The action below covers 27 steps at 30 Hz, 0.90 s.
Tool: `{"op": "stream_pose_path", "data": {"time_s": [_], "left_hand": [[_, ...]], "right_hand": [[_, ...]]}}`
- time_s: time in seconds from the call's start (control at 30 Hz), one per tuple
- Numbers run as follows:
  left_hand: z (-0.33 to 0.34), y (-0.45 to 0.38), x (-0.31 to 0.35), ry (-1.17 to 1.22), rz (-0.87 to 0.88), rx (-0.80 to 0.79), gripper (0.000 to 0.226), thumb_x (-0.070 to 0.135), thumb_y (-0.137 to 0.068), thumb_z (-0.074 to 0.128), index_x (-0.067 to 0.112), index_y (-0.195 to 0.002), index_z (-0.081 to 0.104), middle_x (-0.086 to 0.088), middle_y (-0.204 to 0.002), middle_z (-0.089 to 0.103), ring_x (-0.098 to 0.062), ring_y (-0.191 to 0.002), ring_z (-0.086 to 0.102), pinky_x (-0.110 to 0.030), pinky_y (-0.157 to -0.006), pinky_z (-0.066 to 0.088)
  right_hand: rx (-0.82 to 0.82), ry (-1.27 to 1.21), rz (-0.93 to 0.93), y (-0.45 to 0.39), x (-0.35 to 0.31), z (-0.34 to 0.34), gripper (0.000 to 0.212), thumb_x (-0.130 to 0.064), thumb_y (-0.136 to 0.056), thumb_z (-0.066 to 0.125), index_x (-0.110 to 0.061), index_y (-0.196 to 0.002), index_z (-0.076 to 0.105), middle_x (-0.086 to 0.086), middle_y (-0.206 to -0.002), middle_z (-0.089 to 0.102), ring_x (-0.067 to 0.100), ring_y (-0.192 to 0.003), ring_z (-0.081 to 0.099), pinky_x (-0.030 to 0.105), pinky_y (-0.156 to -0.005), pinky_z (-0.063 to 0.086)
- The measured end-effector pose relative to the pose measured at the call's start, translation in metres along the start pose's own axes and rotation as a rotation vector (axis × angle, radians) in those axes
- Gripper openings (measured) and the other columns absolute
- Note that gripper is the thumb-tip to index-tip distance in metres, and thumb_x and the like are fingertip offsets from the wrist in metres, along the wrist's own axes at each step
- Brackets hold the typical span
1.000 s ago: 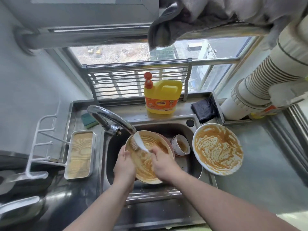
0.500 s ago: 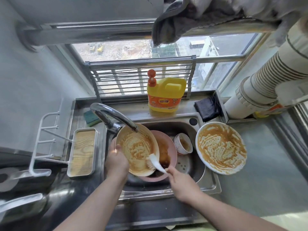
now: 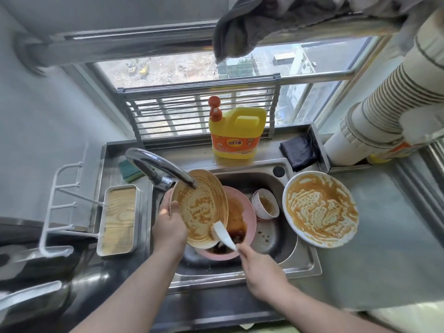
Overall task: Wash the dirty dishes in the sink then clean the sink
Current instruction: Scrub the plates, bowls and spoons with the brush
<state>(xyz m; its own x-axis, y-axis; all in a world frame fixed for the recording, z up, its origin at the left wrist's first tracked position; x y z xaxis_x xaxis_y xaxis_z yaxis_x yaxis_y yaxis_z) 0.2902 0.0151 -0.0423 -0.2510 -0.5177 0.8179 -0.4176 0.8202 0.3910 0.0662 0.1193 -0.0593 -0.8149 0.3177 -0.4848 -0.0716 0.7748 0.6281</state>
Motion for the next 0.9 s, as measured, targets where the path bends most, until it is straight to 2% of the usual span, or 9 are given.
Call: {"op": "stream_pose_path", "data": {"time_s": [0.1,0.2,0.27,0.37,0.47,0.57,0.67,0.77,0.9], "left_hand": [[0.007,0.003,-0.009,0.052,-0.017,0.051,0.034,0.052,-0.11,0.036,0.061,-0.141,0.049,0.015,-0.122,0.072,-0.007,-0.107,0.067,-0.029,-0.084,0.056],[0.005,0.002,-0.013,0.048,0.029,0.04,0.03,0.05,-0.11,0.041,0.06,-0.135,0.056,0.023,-0.109,0.074,-0.004,-0.105,0.067,-0.025,-0.081,0.053],[0.0,0.001,-0.013,0.037,0.04,-0.031,0.029,0.053,-0.11,0.041,0.062,-0.131,0.058,0.028,-0.107,0.073,-0.003,-0.105,0.068,-0.028,-0.082,0.056],[0.001,0.004,-0.02,0.038,0.046,-0.2,0.034,0.061,-0.108,0.038,0.06,-0.137,0.057,0.022,-0.121,0.073,-0.01,-0.116,0.068,-0.041,-0.093,0.059],[0.009,0.014,-0.03,0.086,-0.022,-0.245,0.039,0.065,-0.106,0.036,0.057,-0.138,0.056,0.011,-0.126,0.072,-0.021,-0.12,0.067,-0.053,-0.099,0.058],[0.019,0.02,-0.03,0.136,-0.078,-0.225,0.042,0.072,-0.102,0.034,0.057,-0.133,0.058,0.008,-0.123,0.074,-0.022,-0.114,0.071,-0.054,-0.094,0.06],[0.016,0.01,-0.025,0.296,-0.304,-0.131,0.052,0.077,-0.097,0.033,0.044,-0.126,0.06,-0.005,-0.117,0.076,-0.03,-0.106,0.075,-0.058,-0.088,0.062],[0.005,-0.004,-0.026,0.404,-0.449,-0.138,0.068,0.083,-0.096,0.025,0.035,-0.124,0.064,-0.01,-0.111,0.078,-0.034,-0.101,0.076,-0.058,-0.083,0.063],[0.021,0.014,-0.028,0.39,-0.387,-0.191,0.058,0.074,-0.104,0.025,0.039,-0.119,0.069,-0.012,-0.119,0.075,-0.033,-0.108,0.074,-0.056,-0.093,0.06]], "right_hand": [[-0.021,-0.098,-0.082,0.021,-0.014,0.02,0.024,-0.05,-0.108,0.028,-0.05,-0.129,0.04,0.006,-0.099,0.073,0.037,-0.093,0.066,0.046,-0.073,0.05],[-0.014,0.045,-0.047,0.013,0.004,0.001,0.024,-0.052,-0.108,0.027,-0.053,-0.13,0.036,0.006,-0.09,0.068,0.04,-0.09,0.067,0.044,-0.068,0.048],[0.021,0.16,0.001,-0.004,0.018,-0.027,0.027,-0.045,-0.109,0.027,-0.052,-0.134,0.033,0.002,-0.082,0.06,0.038,-0.083,0.067,0.042,-0.063,0.049],[0.122,0.215,0.003,-0.034,0.013,-0.065,0.027,-0.038,-0.109,0.027,-0.048,-0.134,0.034,0.0,-0.082,0.06,0.033,-0.076,0.064,0.042,-0.061,0.051],[0.168,0.12,-0.038,-0.052,-0.025,-0.069,0.025,-0.04,-0.108,0.025,-0.047,-0.129,0.036,0.005,-0.092,0.066,0.036,-0.082,0.063,0.045,-0.067,0.054],[0.085,-0.034,-0.08,-0.047,-0.069,-0.042,0.023,-0.042,-0.111,0.025,-0.045,-0.129,0.039,0.01,-0.104,0.07,0.037,-0.091,0.064,0.045,-0.073,0.051],[-0.034,-0.173,-0.165,-0.01,-0.081,-0.006,0.023,-0.042,-0.111,0.032,-0.037,-0.128,0.046,0.012,-0.112,0.07,0.039,-0.102,0.064,0.043,-0.083,0.049],[-0.112,-0.253,-0.179,0.03,-0.063,0.005,0.024,-0.05,-0.108,0.033,-0.039,-0.125,0.046,0.008,-0.099,0.07,0.037,-0.095,0.063,0.045,-0.082,0.051],[-0.048,-0.371,-0.128,0.011,-0.074,-0.004,0.021,-0.047,-0.109,0.035,-0.038,-0.12,0.05,-0.003,-0.087,0.064,0.027,-0.086,0.064,0.042,-0.079,0.05]]}}
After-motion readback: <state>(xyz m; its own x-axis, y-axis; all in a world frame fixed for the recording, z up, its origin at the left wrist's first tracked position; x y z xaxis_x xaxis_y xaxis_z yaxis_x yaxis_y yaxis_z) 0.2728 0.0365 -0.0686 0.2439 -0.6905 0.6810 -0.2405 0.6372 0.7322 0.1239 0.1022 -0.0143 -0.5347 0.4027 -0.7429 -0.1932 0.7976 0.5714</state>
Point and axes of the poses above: each hand's wrist, its own y-axis away from the middle knuckle, its own z-axis out of the palm, x = y × z, the point moved 1 cm from there along -y, towards the middle knuckle
